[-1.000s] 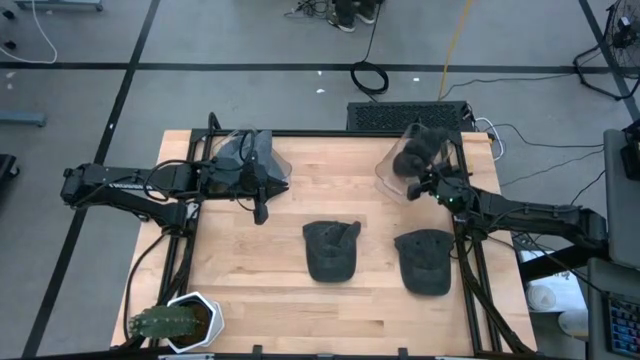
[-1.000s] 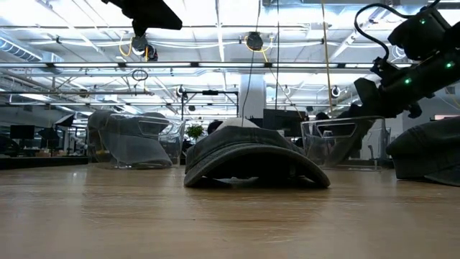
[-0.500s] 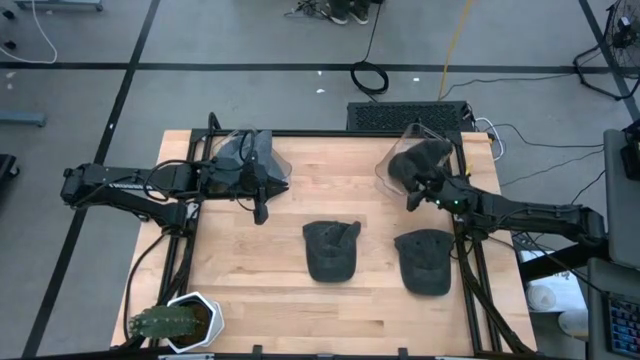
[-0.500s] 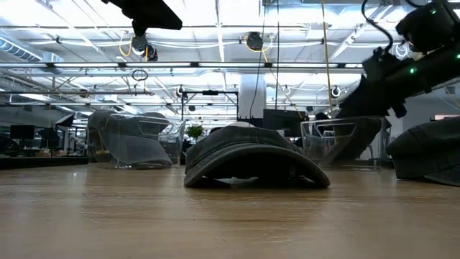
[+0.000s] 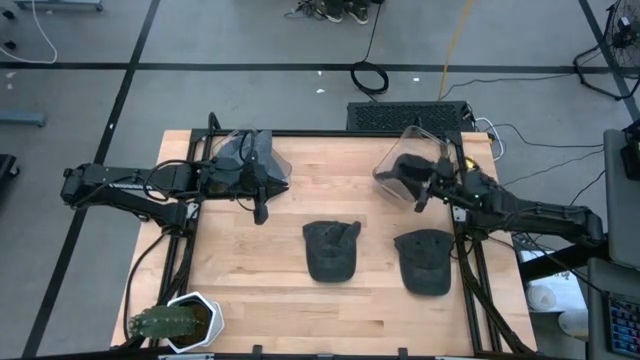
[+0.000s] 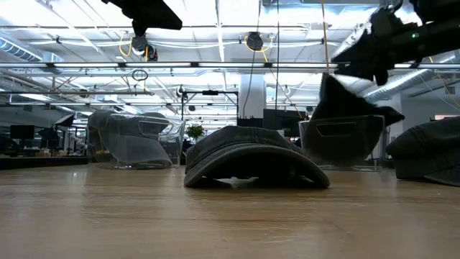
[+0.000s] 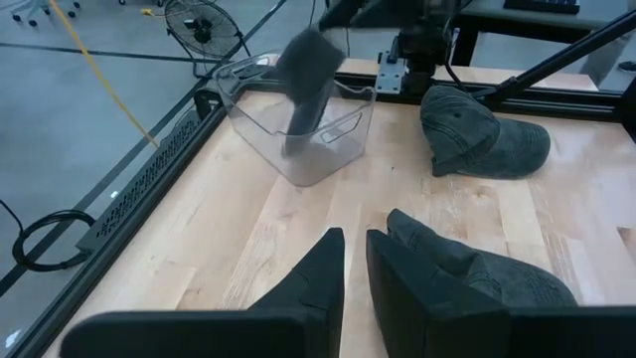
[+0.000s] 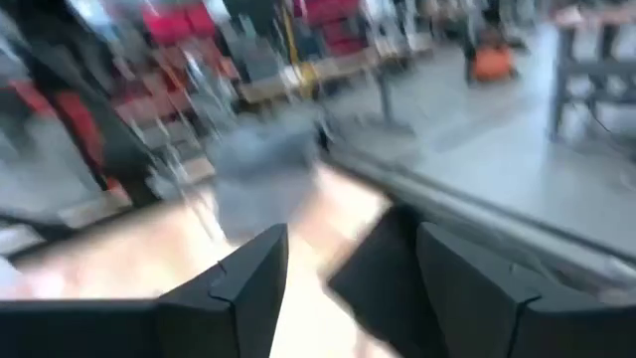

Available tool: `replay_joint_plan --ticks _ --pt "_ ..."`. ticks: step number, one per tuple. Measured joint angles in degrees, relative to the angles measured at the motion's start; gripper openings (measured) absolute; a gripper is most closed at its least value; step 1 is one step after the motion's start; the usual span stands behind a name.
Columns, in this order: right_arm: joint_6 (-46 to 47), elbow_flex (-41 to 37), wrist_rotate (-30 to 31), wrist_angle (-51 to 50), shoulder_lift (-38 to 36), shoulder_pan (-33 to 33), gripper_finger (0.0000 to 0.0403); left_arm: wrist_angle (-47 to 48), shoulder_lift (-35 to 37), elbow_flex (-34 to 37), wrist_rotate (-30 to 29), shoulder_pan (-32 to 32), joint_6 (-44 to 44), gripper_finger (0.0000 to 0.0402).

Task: Pick & Place hat
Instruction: Put the left black cap into the right transparent bin

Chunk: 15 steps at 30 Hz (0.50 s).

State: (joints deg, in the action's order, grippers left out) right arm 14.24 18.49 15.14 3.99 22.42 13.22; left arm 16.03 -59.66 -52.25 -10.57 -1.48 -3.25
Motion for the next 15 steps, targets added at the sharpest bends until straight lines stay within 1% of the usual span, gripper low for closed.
replay_joint_plan --ticks 3,8,10,15 --pt "0.91 1.76 0.47 -6.46 1.29 0.01 0.0205 -0.01 0.00 0.00 0.00 0.00 0.00 0.0058" --pt "2.00 1.76 -0.85 -9.52 2.37 -0.01 0.0205 -0.02 0.00 0.00 -0.01 0.00 0.00 0.0058" --pt "2.43 1.76 -3.20 -8.70 2.39 0.01 0.0207 -0.02 0.00 0.00 0.00 0.00 0.00 0.0058" --pt "6.38 1.76 -4.57 -0.99 2.52 0.04 0.0206 -0.01 0.00 0.00 0.00 0.00 0.00 0.0058"
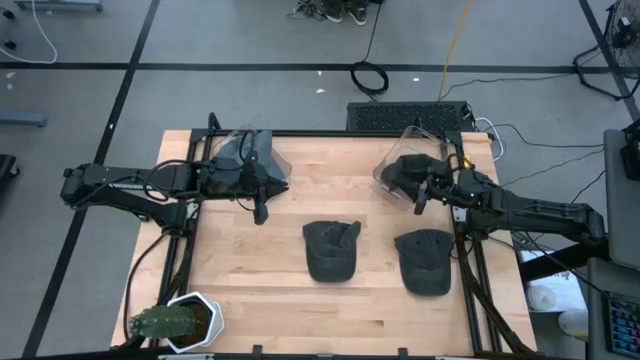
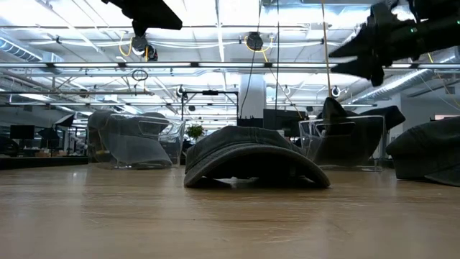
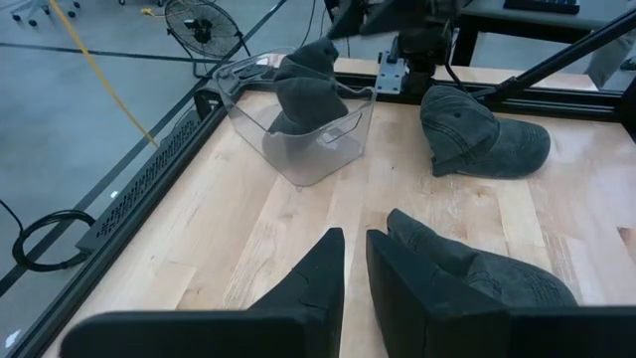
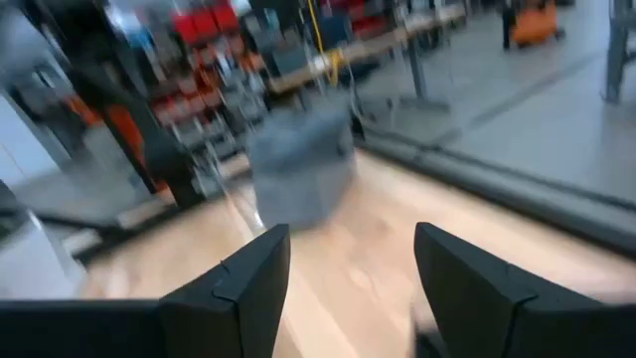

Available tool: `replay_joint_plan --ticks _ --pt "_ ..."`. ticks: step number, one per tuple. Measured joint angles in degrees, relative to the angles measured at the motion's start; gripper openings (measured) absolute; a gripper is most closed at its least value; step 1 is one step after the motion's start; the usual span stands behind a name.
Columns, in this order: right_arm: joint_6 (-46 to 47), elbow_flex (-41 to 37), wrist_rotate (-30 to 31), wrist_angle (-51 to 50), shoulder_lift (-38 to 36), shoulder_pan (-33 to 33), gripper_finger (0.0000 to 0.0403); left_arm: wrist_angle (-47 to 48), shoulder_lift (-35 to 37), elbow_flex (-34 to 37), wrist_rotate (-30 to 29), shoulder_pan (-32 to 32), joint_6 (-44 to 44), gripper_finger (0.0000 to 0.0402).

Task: Pick & Place hat
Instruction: Put the left black cap into the right transparent bin

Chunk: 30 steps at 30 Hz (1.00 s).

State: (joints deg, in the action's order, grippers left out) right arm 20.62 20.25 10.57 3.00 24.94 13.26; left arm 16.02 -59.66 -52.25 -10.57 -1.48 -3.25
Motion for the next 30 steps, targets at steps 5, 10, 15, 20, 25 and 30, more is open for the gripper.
replay_joint_plan --ticks 5,10,15,20,25,30 --pt "-5.68 2.56 -0.12 -0.10 0.63 -0.49 0.0205 -0.01 0.00 0.00 0.00 0.00 0.00 0.0058" --pt "-12.57 14.08 3.94 -20.17 7.53 -3.27 0.0205 -0.01 0.00 0.00 -0.01 0.00 0.00 0.0058" --pt "-18.88 22.01 15.97 -45.96 19.09 -7.29 0.0205 -0.01 0.00 0.00 0.00 0.00 0.00 0.0058" --pt "-22.68 22.10 18.41 -43.67 26.09 -9.82 0.0205 -0.01 -0.02 0.00 -0.02 0.00 0.00 0.0058" --pt "-22.06 22.01 27.31 -44.69 29.54 -11.31 0.0204 0.00 -0.02 0.00 0.06 0.00 0.00 0.0058" --pt "-21.40 21.99 28.39 -44.98 32.59 -11.94 0.0207 -0.01 -0.02 0.00 0.07 0.00 0.00 0.0058"
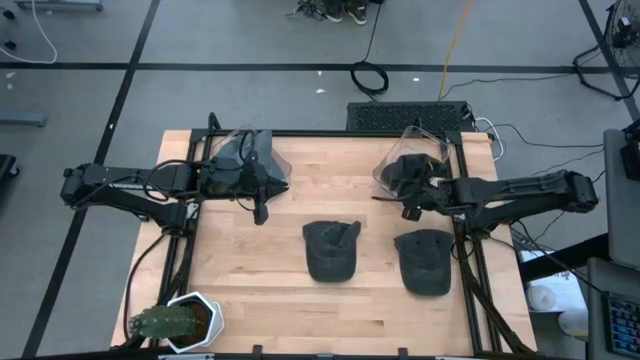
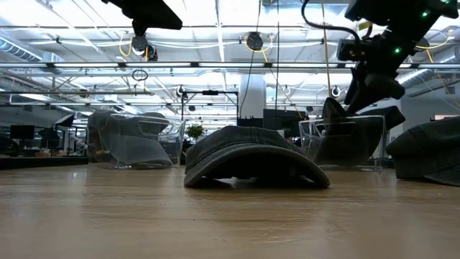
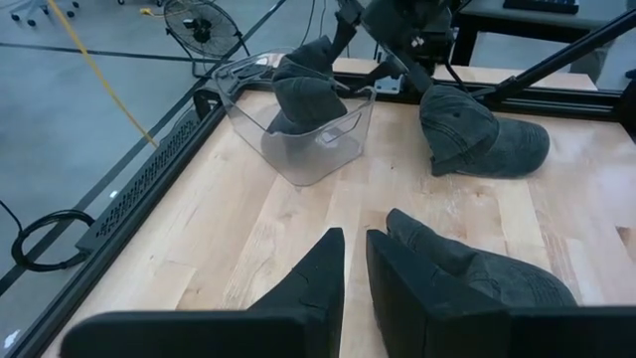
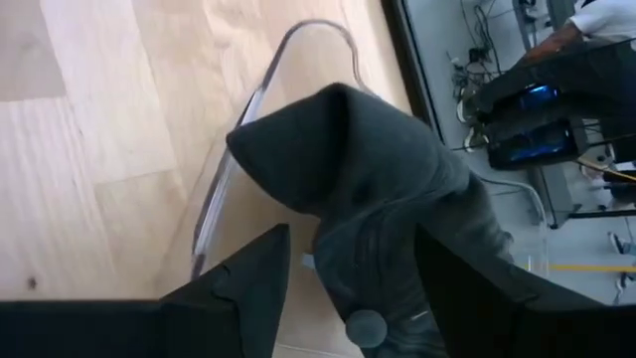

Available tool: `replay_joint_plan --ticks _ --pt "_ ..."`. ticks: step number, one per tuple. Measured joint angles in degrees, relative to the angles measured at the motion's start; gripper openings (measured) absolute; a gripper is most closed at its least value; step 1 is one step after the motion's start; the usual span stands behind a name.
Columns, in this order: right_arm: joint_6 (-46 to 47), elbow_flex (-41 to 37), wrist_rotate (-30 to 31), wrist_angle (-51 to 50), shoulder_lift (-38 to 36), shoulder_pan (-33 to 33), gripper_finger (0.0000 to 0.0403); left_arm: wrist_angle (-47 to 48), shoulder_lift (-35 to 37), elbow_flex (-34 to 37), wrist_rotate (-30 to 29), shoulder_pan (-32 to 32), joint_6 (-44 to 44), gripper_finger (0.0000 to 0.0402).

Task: Pick & Place hat
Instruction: Put the left black cap into the right transparent bin

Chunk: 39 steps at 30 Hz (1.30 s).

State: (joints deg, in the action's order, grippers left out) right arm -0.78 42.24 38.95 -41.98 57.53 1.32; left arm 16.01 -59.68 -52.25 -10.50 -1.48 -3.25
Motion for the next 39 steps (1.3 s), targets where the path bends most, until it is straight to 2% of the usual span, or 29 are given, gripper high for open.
replay_joint_plan --ticks 8,12,20,31,35,39 --pt "0.11 0.00 0.06 0.00 3.11 -2.34 0.0207 0.00 0.00 0.00 0.00 0.00 0.00 0.0058" --pt "0.92 -0.01 2.19 -0.33 5.33 -0.67 0.0208 0.00 0.00 0.00 0.02 0.00 0.00 0.0058" --pt "0.74 0.02 2.57 0.00 10.60 2.94 0.0208 0.00 0.00 0.00 0.02 0.00 0.00 0.0058" --pt "1.75 -0.09 19.20 0.76 11.20 3.19 0.0203 0.00 0.00 0.00 0.04 0.00 0.00 0.0058" --pt "2.04 -0.09 19.46 1.54 11.20 3.19 0.0163 -0.02 0.00 0.00 0.04 0.00 0.00 0.0058" --pt "2.07 -0.09 17.49 2.01 11.20 3.23 0.0070 -0.02 0.00 0.00 0.04 0.02 0.00 0.0058"
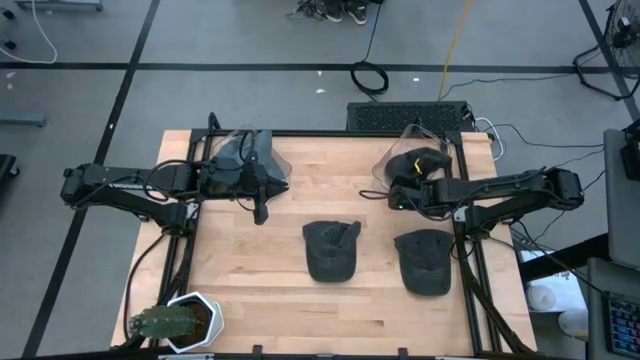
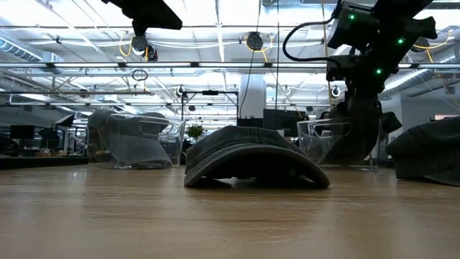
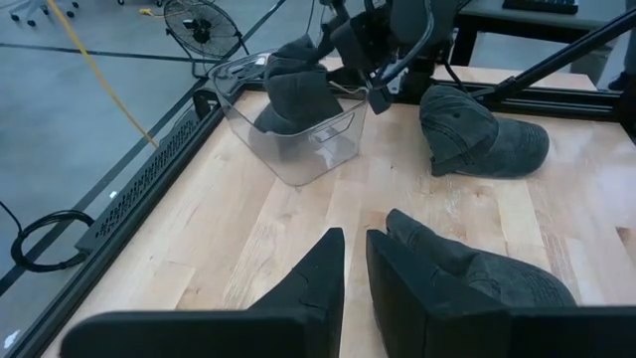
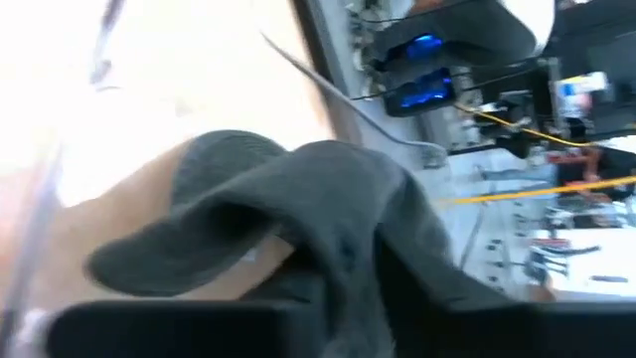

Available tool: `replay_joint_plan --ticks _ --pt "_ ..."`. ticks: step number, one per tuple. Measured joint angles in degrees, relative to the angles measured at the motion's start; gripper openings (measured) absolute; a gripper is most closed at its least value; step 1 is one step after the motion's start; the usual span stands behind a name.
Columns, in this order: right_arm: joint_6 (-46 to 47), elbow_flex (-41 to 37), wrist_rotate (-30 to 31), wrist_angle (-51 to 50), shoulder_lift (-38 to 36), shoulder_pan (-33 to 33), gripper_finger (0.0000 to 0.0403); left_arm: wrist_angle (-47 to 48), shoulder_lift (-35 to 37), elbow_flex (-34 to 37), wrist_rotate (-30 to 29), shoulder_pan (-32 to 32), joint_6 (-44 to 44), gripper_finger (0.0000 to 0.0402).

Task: Pick & Place hat
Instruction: Put the left black cap into the right transparent bin

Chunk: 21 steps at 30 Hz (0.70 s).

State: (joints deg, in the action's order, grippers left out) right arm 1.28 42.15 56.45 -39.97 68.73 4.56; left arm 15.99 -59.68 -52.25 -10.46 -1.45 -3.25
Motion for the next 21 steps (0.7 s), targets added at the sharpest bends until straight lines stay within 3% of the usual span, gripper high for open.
replay_joint_plan --ticks 2,5,11,18,21 --pt "-0.31 0.00 -1.82 0.59 0.00 0.13 0.0021 0.00 0.00 0.00 0.00 0.00 0.00 0.0058" --pt "-2.29 0.00 -2.82 2.77 0.00 0.24 0.0005 0.01 0.00 0.00 0.00 0.00 0.00 0.0058" --pt "-5.13 5.05 -1.59 3.39 -0.02 -0.26 0.0001 0.01 0.00 0.00 0.02 0.00 0.00 0.0058" --pt "-11.97 11.48 9.67 6.13 -2.62 -3.16 0.0001 0.02 0.00 0.00 0.02 0.00 0.00 0.0058" --pt "-16.92 12.95 10.12 10.64 -5.73 -4.55 0.0001 0.01 0.00 0.00 0.02 0.00 0.00 0.0058"
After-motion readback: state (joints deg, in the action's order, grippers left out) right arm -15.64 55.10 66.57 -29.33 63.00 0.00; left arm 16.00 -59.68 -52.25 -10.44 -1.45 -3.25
